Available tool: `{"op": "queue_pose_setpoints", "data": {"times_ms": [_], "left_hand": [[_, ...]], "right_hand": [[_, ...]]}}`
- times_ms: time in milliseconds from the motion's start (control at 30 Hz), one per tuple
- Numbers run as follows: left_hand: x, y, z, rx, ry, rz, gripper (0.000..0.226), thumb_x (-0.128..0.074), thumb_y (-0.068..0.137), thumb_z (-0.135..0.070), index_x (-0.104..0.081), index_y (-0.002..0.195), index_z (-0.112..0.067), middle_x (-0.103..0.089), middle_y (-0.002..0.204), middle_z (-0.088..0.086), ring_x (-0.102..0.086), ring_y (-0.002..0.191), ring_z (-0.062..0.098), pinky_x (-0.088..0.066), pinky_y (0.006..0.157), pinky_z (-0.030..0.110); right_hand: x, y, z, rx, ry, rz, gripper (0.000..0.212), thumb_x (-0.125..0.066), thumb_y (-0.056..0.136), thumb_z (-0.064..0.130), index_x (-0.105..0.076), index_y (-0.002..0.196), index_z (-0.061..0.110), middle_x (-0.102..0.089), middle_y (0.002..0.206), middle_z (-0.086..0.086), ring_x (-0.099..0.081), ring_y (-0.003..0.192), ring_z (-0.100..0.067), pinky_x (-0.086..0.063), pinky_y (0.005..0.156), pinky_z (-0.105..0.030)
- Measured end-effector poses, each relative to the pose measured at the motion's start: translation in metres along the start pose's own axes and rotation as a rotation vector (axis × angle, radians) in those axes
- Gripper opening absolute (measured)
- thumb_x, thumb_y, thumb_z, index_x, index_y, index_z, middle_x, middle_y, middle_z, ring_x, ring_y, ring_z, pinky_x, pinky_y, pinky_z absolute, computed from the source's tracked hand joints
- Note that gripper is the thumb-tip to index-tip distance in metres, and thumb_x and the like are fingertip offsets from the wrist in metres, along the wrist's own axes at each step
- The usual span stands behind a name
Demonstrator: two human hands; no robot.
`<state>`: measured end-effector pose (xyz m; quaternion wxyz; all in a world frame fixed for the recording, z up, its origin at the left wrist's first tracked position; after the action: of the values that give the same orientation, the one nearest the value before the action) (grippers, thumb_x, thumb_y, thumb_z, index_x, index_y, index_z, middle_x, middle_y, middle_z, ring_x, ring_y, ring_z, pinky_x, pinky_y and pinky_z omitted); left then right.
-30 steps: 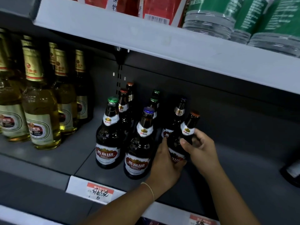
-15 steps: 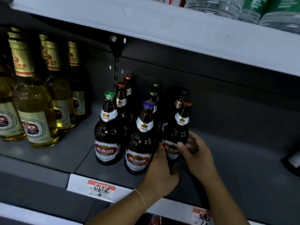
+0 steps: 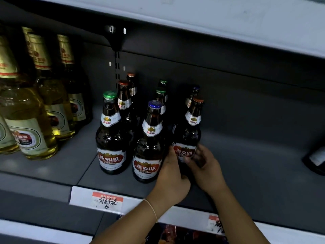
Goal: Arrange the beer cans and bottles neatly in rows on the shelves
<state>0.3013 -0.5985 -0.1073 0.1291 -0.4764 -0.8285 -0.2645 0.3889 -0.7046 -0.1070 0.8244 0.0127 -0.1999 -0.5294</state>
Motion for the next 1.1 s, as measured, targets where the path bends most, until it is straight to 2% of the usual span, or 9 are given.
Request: {"op": "queue_pose_setpoints", "data": {"times_ms": [100,267,400,533,600,867,933,1000,1100], "left_hand": [[-0.001,0.0,-0.001,0.019,0.008,0.026,0.095,-0.051,0.073,-0.009,-0.001,0.154,-0.012,-0.023,0.156,0.004,-0.014,0.146,0.013,-0.006,0.12,0.023],[-0.003,0.001,-0.003,0.058,0.026,0.064,0.097,-0.054,0.081,-0.003,0.01,0.153,-0.012,-0.01,0.16,0.003,-0.005,0.147,0.013,0.001,0.116,0.017],[-0.004,0.001,-0.002,0.085,-0.001,0.096,0.098,-0.055,0.081,-0.003,0.011,0.153,-0.013,-0.011,0.16,0.004,-0.007,0.148,0.015,-0.008,0.121,0.028],[-0.001,0.001,-0.003,0.082,-0.011,0.094,0.097,-0.055,0.08,-0.001,0.008,0.154,-0.012,-0.015,0.159,0.004,-0.011,0.147,0.015,-0.008,0.12,0.023],[0.0,0.001,-0.003,0.073,-0.001,0.087,0.097,-0.055,0.08,-0.002,0.007,0.153,-0.012,-0.016,0.159,0.004,-0.011,0.147,0.016,-0.01,0.121,0.029],[0.0,0.0,-0.005,0.077,0.032,0.083,0.096,-0.055,0.08,-0.004,0.007,0.153,-0.01,-0.017,0.158,0.008,-0.013,0.147,0.02,-0.015,0.121,0.035],[0.001,-0.001,-0.006,0.073,0.027,0.066,0.095,-0.055,0.079,-0.004,0.004,0.153,-0.01,-0.022,0.156,0.008,-0.017,0.145,0.02,-0.015,0.121,0.032],[0.003,-0.003,-0.008,0.067,0.038,0.039,0.091,-0.054,0.08,-0.003,-0.001,0.153,-0.009,-0.026,0.154,0.008,-0.021,0.144,0.018,-0.012,0.119,0.023],[0.003,-0.005,-0.01,0.059,0.074,0.027,0.089,-0.053,0.082,-0.005,-0.001,0.154,-0.006,-0.021,0.156,0.01,-0.018,0.145,0.019,-0.006,0.114,0.015]], "right_hand": [[-0.001,0.002,-0.001,0.013,-0.032,-0.005,0.049,-0.069,0.088,0.001,-0.053,0.131,0.018,-0.068,0.116,0.013,-0.064,0.106,0.005,-0.048,0.086,-0.009],[-0.002,0.003,-0.001,0.017,-0.056,-0.014,0.049,-0.07,0.089,0.006,-0.055,0.133,0.019,-0.07,0.117,0.011,-0.065,0.108,0.002,-0.05,0.095,-0.016],[-0.003,0.002,0.001,0.023,-0.073,-0.026,0.049,-0.07,0.089,0.007,-0.055,0.135,0.018,-0.069,0.117,0.012,-0.064,0.107,0.005,-0.049,0.094,-0.012],[-0.004,0.001,0.001,0.037,-0.102,-0.03,0.05,-0.069,0.089,0.009,-0.054,0.136,0.017,-0.068,0.117,0.013,-0.063,0.107,0.005,-0.049,0.095,-0.013],[-0.004,0.001,0.001,0.037,-0.113,-0.029,0.05,-0.068,0.09,0.009,-0.053,0.137,0.018,-0.068,0.117,0.013,-0.063,0.107,0.007,-0.048,0.095,-0.012],[-0.004,0.0,0.002,0.033,-0.166,-0.031,0.045,-0.066,0.092,0.012,-0.054,0.135,0.018,-0.069,0.119,0.011,-0.063,0.111,0.003,-0.049,0.101,-0.021],[-0.005,-0.001,0.003,0.029,-0.174,-0.032,0.045,-0.066,0.092,0.013,-0.054,0.135,0.02,-0.069,0.118,0.012,-0.063,0.11,0.005,-0.048,0.1,-0.019],[-0.005,-0.002,0.003,0.024,-0.179,-0.039,0.046,-0.068,0.092,0.015,-0.054,0.135,0.023,-0.069,0.117,0.014,-0.062,0.109,0.007,-0.048,0.098,-0.014],[-0.004,-0.003,0.003,0.017,-0.159,-0.054,0.047,-0.07,0.09,0.016,-0.054,0.135,0.021,-0.068,0.117,0.014,-0.061,0.109,0.008,-0.047,0.098,-0.013]]}}
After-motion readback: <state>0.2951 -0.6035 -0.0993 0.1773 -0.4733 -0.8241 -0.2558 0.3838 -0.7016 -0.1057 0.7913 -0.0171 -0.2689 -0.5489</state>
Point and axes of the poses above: each hand's wrist, its own y-axis towards the middle knuckle, its own x-axis out of the back of the hand, z = x × y, the point moved 5 cm from there along y, towards the middle knuckle
